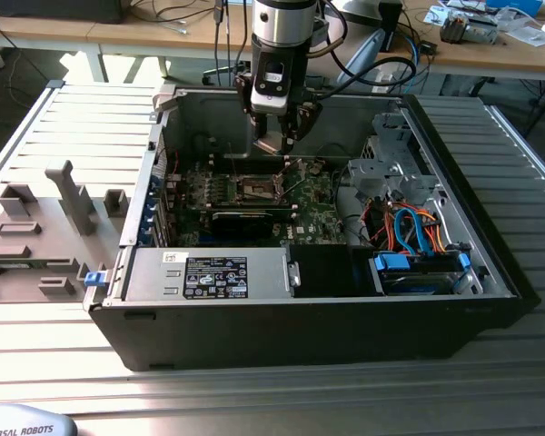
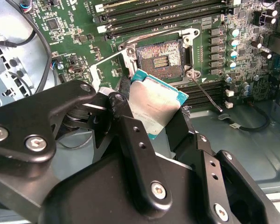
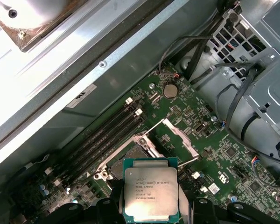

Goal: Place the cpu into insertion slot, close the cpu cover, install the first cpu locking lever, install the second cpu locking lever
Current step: 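Place the cpu into insertion slot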

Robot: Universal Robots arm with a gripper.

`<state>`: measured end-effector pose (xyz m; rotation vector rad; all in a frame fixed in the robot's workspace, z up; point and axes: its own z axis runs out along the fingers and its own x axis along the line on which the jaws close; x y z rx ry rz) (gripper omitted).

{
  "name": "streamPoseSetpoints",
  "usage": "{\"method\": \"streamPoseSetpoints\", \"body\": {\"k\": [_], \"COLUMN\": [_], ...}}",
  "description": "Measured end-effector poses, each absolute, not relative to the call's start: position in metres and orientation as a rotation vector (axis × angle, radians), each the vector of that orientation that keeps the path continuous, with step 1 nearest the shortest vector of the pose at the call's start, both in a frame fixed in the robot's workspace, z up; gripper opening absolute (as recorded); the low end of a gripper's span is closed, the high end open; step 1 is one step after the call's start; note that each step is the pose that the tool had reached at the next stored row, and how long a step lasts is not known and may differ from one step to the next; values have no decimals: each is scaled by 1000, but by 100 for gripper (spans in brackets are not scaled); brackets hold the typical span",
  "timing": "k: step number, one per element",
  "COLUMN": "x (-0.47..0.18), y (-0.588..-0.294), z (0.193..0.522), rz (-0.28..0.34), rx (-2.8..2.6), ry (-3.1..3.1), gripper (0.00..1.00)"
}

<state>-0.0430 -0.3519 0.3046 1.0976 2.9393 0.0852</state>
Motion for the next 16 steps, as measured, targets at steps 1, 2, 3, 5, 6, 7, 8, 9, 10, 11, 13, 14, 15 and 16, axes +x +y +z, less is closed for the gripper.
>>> {"method": "streamPoseSetpoints", "body": {"k": [1, 2, 3, 5, 6, 7, 8, 9, 10, 11, 13, 14, 15, 16], "x": [-43, -43, -43, -43, -43, -43, -43, -43, -43, -43, -43, -43, -43, -43], "y": [-352, -352, -352, -352, -352, -352, -352, -352, -352, -352, -352, -352, -352, -352], "z": [305, 305, 305, 305, 305, 305, 305, 305, 305, 305, 305, 305, 305, 305], "rz": [85, 85, 85, 85, 85, 85, 85, 85, 85, 85, 85, 85, 85, 85], "rx": [1099, 1100, 1101, 1104, 1105, 1106, 1107, 1107, 1108, 1109, 1110, 1111, 1112, 1113], "ry": [2939, 2938, 2938, 2937, 2936, 2936, 2936, 2935, 2935, 2935, 2934, 2934, 2934, 2933], "gripper": [54, 54, 54, 54, 54, 54, 54, 54, 54, 54, 54, 54, 54, 54]}}
